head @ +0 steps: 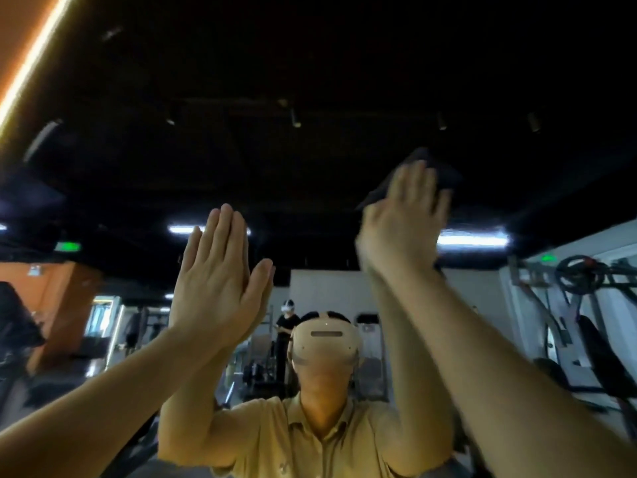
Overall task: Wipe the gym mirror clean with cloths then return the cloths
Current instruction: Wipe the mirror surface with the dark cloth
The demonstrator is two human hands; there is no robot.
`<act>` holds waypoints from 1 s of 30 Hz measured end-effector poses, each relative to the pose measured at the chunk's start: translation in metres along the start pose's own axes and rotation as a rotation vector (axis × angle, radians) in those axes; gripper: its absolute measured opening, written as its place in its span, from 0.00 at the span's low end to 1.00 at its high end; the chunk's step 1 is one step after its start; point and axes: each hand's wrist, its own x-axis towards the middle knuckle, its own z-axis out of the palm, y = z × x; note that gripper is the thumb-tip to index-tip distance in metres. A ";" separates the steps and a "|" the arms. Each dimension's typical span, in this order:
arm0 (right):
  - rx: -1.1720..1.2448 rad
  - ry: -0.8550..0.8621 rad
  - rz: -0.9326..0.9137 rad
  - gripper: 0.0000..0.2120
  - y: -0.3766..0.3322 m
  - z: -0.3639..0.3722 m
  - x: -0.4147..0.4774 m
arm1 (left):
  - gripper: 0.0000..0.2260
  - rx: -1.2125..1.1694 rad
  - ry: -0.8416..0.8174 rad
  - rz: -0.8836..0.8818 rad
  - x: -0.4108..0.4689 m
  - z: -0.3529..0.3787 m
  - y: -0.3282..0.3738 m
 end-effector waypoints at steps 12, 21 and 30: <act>-0.137 -0.087 -0.479 0.33 0.061 -0.002 -0.015 | 0.36 -0.164 -0.047 -0.081 -0.002 -0.024 0.005; 0.077 -0.083 -0.410 0.35 -0.002 0.014 -0.099 | 0.38 0.024 -0.240 -0.151 0.006 -0.052 0.029; -0.015 -0.180 -0.716 0.31 0.101 -0.002 -0.168 | 0.30 -0.142 -0.282 -0.144 -0.081 -0.080 0.104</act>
